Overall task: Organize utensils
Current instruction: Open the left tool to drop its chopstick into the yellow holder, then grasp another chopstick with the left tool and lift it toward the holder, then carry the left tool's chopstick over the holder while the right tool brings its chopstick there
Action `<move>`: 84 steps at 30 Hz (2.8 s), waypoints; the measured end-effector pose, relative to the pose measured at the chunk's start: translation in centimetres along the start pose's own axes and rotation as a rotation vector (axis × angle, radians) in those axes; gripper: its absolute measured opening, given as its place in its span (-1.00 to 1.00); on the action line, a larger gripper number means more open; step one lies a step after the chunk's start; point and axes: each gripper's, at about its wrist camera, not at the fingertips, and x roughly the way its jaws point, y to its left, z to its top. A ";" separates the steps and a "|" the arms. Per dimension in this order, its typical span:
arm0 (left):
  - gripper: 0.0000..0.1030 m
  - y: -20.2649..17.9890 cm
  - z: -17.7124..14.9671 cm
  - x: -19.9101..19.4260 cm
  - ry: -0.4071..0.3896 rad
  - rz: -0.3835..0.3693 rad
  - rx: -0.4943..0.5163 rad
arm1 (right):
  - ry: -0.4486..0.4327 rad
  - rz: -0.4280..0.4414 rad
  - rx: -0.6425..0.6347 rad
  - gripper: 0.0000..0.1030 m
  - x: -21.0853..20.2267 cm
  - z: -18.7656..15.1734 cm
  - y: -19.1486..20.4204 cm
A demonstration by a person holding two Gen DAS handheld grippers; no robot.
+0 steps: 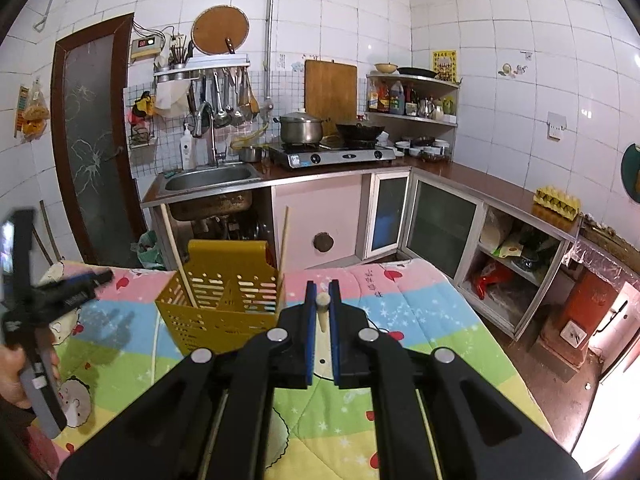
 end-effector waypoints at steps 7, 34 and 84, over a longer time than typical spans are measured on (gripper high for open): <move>-0.24 -0.4 -5.7 4.7 0.152 0.028 0.057 | 0.017 0.006 0.025 -0.89 1.3 -0.9 -0.6; -0.91 -3.9 -8.3 1.5 0.067 0.100 0.227 | -0.012 0.012 0.027 -0.89 1.1 -1.2 -0.3; -0.92 -11.4 5.2 -11.8 -0.344 -0.097 0.220 | -0.127 0.105 -0.032 -0.89 -3.5 8.3 3.8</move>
